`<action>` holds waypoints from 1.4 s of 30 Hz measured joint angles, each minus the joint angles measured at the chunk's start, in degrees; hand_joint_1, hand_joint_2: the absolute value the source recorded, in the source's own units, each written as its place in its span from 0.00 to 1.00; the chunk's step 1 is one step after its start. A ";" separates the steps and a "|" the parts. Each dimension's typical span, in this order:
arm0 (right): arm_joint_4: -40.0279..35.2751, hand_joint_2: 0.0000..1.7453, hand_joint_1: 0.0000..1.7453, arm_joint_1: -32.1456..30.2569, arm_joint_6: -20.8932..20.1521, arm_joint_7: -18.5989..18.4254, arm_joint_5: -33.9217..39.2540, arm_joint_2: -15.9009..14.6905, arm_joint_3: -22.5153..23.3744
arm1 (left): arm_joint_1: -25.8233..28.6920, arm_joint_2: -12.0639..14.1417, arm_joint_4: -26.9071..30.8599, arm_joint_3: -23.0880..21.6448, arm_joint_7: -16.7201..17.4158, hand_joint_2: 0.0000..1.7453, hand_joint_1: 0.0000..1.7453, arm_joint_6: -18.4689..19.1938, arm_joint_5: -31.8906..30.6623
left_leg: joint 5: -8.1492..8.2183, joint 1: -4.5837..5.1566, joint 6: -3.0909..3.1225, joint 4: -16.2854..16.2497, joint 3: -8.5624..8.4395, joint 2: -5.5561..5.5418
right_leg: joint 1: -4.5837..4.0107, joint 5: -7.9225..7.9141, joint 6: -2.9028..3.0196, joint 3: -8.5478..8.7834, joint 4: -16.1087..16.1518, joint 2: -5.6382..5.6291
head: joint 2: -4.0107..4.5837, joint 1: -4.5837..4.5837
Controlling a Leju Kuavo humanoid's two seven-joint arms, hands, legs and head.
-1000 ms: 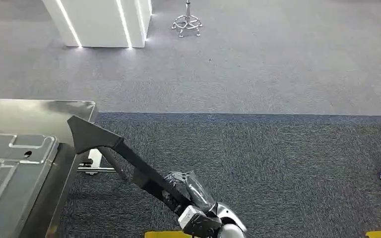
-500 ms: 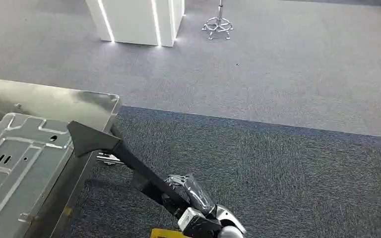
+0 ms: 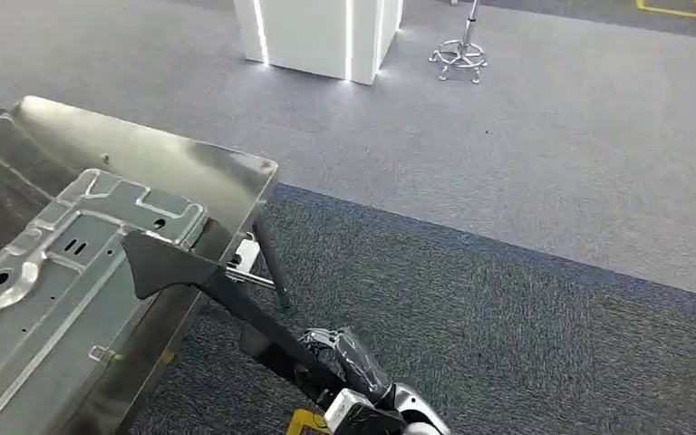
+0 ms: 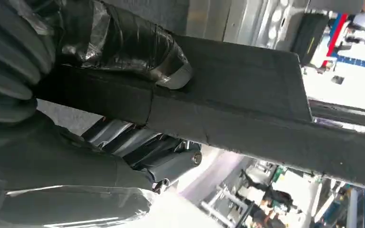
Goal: Take the parts from the cabinet and place them on the table.
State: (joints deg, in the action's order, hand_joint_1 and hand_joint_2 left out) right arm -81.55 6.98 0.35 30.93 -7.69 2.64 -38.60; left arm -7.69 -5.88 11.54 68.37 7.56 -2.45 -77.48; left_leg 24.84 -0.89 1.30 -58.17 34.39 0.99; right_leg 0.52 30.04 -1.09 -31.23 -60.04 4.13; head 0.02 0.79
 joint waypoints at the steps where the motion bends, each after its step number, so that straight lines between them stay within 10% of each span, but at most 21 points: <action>1: -0.18 1.00 0.96 -0.03 0.02 0.04 0.02 0.00 -0.02 | -0.01 0.00 0.00 0.04 0.07 1.00 0.00 0.00 0.00 | -0.09 -0.01 0.37 0.00 0.06 -0.40 | 0.11 1.87 -0.04 -1.33 -2.65 -2.22 | 0.00 0.00; 3: -0.20 1.00 0.96 -0.31 0.02 0.04 0.11 -0.24 -0.02 | -0.25 0.00 0.00 0.17 0.07 1.00 0.00 0.00 0.00 | -0.08 0.13 0.76 -0.02 0.22 -1.56 | 0.11 6.33 -0.15 -5.82 -11.80 -3.81 | 0.00 0.00; 5: -0.20 1.00 0.96 -0.73 0.02 0.00 0.11 -0.52 -0.02 | -0.21 0.00 0.00 0.28 0.07 1.00 0.00 0.00 0.00 | -0.06 0.30 0.78 -0.11 0.22 -3.06 | 0.11 7.00 -0.11 -8.81 -17.02 -4.02 | 0.00 0.00; 8: -0.20 1.00 0.96 -0.80 0.02 0.00 0.13 -0.74 -0.02 | -0.12 -0.02 0.00 0.33 0.09 1.00 0.00 0.04 0.02 | -0.02 0.30 0.67 -0.34 0.08 -5.34 | 0.15 -0.46 0.46 -4.30 -6.13 -4.86 | 0.00 0.00; 9: -0.22 1.00 0.96 -0.77 0.02 0.00 0.13 -0.74 -0.02 | -0.13 -0.02 0.00 0.33 0.09 1.00 0.00 0.04 0.02 | 0.02 0.26 0.58 -0.43 0.06 -5.97 | 0.18 -2.58 0.78 -2.17 -1.44 -6.74 | 0.00 0.02; 10: -0.22 1.00 0.96 -0.76 0.02 0.00 0.13 -0.76 -0.02 | -0.17 -0.22 0.00 0.33 0.09 1.00 0.00 0.04 0.04 | 0.08 0.58 0.18 -0.72 0.32 -6.41 | 0.22 -1.81 0.97 -1.60 0.23 -8.69 | -0.02 -0.02; 14: -0.37 1.00 0.96 -0.69 0.02 0.02 0.17 -0.79 -0.04 | 0.10 -0.20 0.00 0.35 0.11 1.00 0.00 0.04 0.09 | -0.34 0.20 -1.42 -0.22 0.92 -8.36 | 0.04 -2.33 1.83 -1.25 0.86 -6.52 | -0.02 -0.02; 17: -0.44 1.00 0.96 -0.61 0.00 0.07 0.20 -0.74 -0.09 | -0.03 -0.20 0.00 0.35 0.15 1.00 0.00 0.04 0.09 | 4.06 0.25 -1.96 -7.20 3.87 -2.53 | 0.13 -2.57 2.82 -0.64 1.60 -4.35 | 0.00 -0.15; 20: -0.44 1.00 0.96 -0.68 0.00 0.02 0.22 -0.81 -0.11 | -0.11 -0.35 0.00 0.37 0.15 1.00 0.00 0.04 0.09 | 8.01 -0.11 -2.60 -18.11 9.25 -1.59 | -0.12 -2.32 3.02 -0.70 1.47 -1.96 | 0.00 -0.17; 22: -0.46 1.00 0.96 -0.66 0.00 0.02 0.24 -0.79 -0.11 | 0.02 -0.35 0.00 0.37 0.15 1.00 0.00 0.02 0.09 | 4.83 -0.32 -2.79 -13.94 6.98 -1.17 | -0.14 -2.05 2.85 -0.58 1.37 -0.66 | -0.02 -0.17; 24: -0.48 1.00 0.96 -0.64 0.00 0.02 0.24 -0.79 -0.11 | 0.06 -0.31 0.00 0.37 0.15 1.00 0.00 -0.09 0.07 | 0.26 -0.36 -2.67 -2.92 0.86 1.21 | -0.12 -1.61 2.37 -0.19 1.11 0.47 | 0.00 -0.17; 25: -0.50 1.00 0.96 -0.64 0.00 0.02 0.26 -0.79 -0.11 | -0.08 -0.33 0.00 0.37 0.15 1.00 0.00 -0.09 0.09 | 1.14 0.19 -2.18 -1.20 0.05 2.73 | -0.54 -1.34 1.98 -0.19 1.03 0.90 | 0.00 -0.15; 29: -0.54 1.00 0.96 -0.57 0.00 0.02 0.28 -0.81 -0.13 | 0.21 -0.33 0.00 0.37 0.13 1.00 0.00 -0.13 0.07 | 0.68 0.40 -0.46 -0.79 0.28 0.47 | -0.67 -1.06 0.94 0.26 1.11 2.48 | 0.00 -0.09; 32: -0.98 1.00 0.96 -0.54 0.00 0.07 0.28 -0.83 -0.13 | 0.11 -0.31 0.00 0.37 0.02 1.00 0.00 -0.13 0.04 | 0.28 0.01 0.60 -0.35 0.03 -0.87 | -0.06 3.03 0.18 -2.14 -4.57 -2.62 | 0.00 0.00; 35: -0.98 1.00 0.96 -0.80 0.00 0.02 0.31 -1.07 -0.13 | -0.06 -0.33 0.00 0.37 -0.09 1.00 0.00 -0.11 0.00 | 0.34 0.31 0.87 -0.37 0.05 -2.82 | -0.12 7.37 0.18 -8.43 -16.82 -3.90 | 0.00 0.00; 37: -0.98 1.00 0.96 -0.88 0.00 0.02 0.31 -1.18 -0.13 | 0.04 -0.33 0.00 0.37 -0.09 1.00 0.00 -0.13 0.00 | 0.34 0.36 0.86 -0.43 -0.06 -4.28 | -0.15 3.92 0.49 -7.72 -13.93 -4.10 | -0.02 0.00; 39: -1.03 1.00 0.96 -0.86 0.00 0.02 0.31 -1.20 -0.13 | 0.00 -0.33 0.00 0.37 -0.11 1.00 0.00 -0.13 0.00 | 0.37 0.35 0.81 -0.54 -0.26 -5.75 | -0.13 -1.58 1.02 -3.50 -4.29 -5.46 | 0.00 0.00; 40: -1.14 1.00 0.96 -0.83 0.00 0.02 0.31 -1.24 -0.13 | -0.01 -0.43 -0.02 0.37 -0.11 1.00 0.00 -0.13 0.00 | 0.35 0.25 0.67 -0.56 -0.13 -6.22 | -0.09 -2.30 1.32 -1.95 -0.36 -8.34 | -0.02 0.02; 42: -1.29 1.00 0.96 -0.85 0.00 0.07 0.31 -1.27 -0.13 | -0.13 -0.44 0.00 0.37 -0.11 1.00 0.00 -0.13 -0.02 | 0.13 0.29 -0.18 -0.68 0.39 -7.34 | -0.25 -2.22 1.26 -1.74 0.43 -7.91 | 0.00 -0.02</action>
State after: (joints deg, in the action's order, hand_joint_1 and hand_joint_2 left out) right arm -82.84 6.14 0.35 30.99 -7.39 1.38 -38.73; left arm -7.82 -6.32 11.54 68.74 7.45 -2.58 -77.50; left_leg 24.97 -0.60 1.12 -58.85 34.78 -6.35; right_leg 0.27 27.82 0.17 -32.97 -59.61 -3.79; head 0.02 0.76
